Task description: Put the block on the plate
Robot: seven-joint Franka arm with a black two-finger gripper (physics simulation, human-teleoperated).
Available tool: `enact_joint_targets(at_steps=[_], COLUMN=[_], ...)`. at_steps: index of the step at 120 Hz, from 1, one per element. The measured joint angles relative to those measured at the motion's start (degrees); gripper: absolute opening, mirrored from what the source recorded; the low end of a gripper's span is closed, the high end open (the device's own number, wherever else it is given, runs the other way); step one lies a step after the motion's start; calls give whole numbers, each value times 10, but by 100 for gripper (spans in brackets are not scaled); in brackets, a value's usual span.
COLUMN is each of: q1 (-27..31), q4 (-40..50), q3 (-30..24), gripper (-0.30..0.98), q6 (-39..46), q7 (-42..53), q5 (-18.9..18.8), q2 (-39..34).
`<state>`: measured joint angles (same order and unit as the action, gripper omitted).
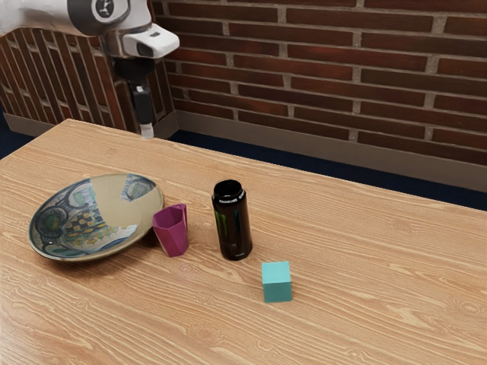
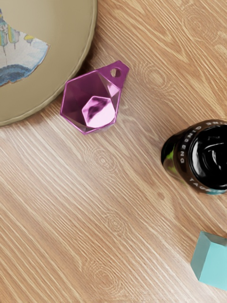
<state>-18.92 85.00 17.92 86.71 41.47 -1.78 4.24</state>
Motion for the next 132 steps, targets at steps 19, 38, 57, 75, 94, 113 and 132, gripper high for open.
enact_joint_targets(at_steps=[19, 38, 57, 75, 94, 113, 132], q1=[-32, -20, -35, -50, -79, -80, -84], q4=[0, 8, 16, 17, 17, 17, 17], q3=[-2, -49, -85, -107, -110, -110, -111], gripper=[69, 69, 69, 69, 69, 69, 69], q6=[-2, -1, 12, 25, 47, 79, 108], q7=[5, 2, -2, -4, -6, -8, -9], q5=[2, -2, -4, -4, 1, 17, 29], q2=[-1, -2, 1, 9, 49, 112, 156])
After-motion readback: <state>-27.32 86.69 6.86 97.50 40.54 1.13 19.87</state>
